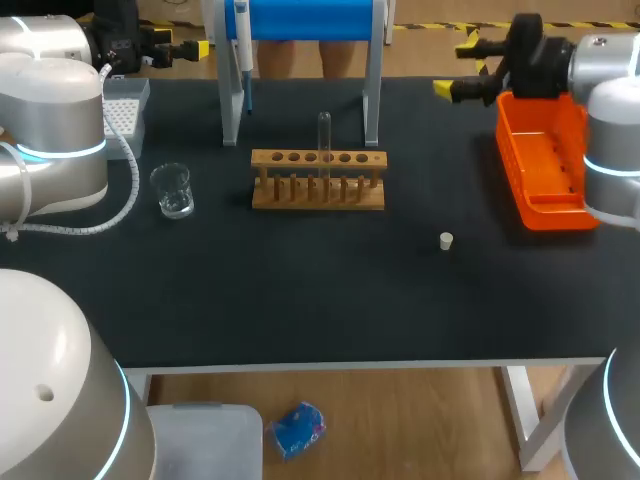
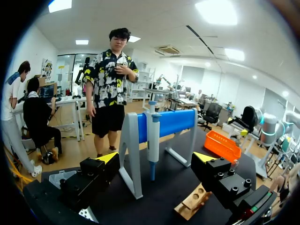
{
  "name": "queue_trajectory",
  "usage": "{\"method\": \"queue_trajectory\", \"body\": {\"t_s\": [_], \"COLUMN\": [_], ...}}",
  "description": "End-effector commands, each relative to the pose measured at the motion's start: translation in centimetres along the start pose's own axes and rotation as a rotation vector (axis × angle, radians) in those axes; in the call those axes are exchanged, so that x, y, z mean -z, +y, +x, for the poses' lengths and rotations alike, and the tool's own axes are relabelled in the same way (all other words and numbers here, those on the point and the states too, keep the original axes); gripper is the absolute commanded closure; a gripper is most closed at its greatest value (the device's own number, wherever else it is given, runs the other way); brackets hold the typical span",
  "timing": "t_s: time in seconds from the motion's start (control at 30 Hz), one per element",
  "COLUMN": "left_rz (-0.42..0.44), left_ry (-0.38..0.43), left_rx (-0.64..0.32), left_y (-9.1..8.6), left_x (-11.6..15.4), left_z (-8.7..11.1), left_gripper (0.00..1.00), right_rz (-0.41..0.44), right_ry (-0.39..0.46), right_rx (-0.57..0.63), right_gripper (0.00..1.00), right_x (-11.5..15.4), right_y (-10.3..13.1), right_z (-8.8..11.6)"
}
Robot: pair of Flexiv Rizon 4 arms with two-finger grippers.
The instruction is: Invert the test tube, pick up the pipette, mount the tip to pipette, aspirate from beaker and dispense into the tube, eject the tip, return the pipette, and cap with the stopper.
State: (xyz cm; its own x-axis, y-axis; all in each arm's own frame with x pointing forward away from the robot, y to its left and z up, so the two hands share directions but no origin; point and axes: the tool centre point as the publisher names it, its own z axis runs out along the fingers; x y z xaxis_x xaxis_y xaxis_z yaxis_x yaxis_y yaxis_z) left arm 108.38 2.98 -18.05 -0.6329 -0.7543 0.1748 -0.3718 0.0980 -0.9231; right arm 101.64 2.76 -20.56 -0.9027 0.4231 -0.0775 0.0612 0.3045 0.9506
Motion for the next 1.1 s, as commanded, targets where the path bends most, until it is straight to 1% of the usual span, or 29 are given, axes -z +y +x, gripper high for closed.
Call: {"method": "queue_trajectory", "body": {"t_s": [0.03,0.07,0.5,0.57,0.63,0.73,0.77,0.87,0.93,1.0,1.1], "left_rz": [0.003,0.003,0.003,0.013,0.020,0.041,0.041,0.031,0.024,0.012,0.012], "left_ry": [-0.001,-0.001,-0.001,0.029,0.064,0.096,0.097,0.135,0.181,0.241,0.241], "left_rx": [-0.001,-0.001,-0.001,-0.037,-0.069,-0.080,-0.087,-0.098,-0.115,-0.164,-0.164], "left_y": [0.1,0.1,0.1,0.7,1.9,3.8,4.4,6.2,6.9,7.4,7.4], "left_x": [0.0,0.0,0.0,0.3,0.5,1.1,1.3,1.9,2.2,2.6,2.6], "left_z": [0.0,0.0,0.0,1.2,3.0,5.5,6.2,8.5,10.0,11.5,11.5], "left_gripper": [0.00,0.00,0.00,0.00,0.00,0.00,0.00,0.00,0.00,0.00,0.00], "right_rz": [-0.040,-0.034,-0.034,-0.034,-0.034,-0.034,-0.034,-0.034,-0.034,-0.034,-0.034], "right_ry": [0.152,0.171,0.171,0.171,0.171,0.171,0.171,0.171,0.171,0.171,0.171], "right_rx": [0.021,0.045,0.045,0.045,0.045,0.045,0.045,0.045,0.045,0.045,0.045], "right_gripper": [0.00,0.00,0.00,0.00,0.00,0.00,0.00,0.00,0.00,0.00,0.00], "right_x": [1.3,1.2,1.2,1.2,1.2,1.2,1.2,1.2,1.2,1.2,1.2], "right_y": [-0.6,-0.7,-0.7,-0.7,-0.7,-0.7,-0.7,-0.7,-0.7,-0.7,-0.7], "right_z": [2.9,3.7,3.7,3.7,3.7,3.7,3.7,3.7,3.7,3.7,3.7]}}
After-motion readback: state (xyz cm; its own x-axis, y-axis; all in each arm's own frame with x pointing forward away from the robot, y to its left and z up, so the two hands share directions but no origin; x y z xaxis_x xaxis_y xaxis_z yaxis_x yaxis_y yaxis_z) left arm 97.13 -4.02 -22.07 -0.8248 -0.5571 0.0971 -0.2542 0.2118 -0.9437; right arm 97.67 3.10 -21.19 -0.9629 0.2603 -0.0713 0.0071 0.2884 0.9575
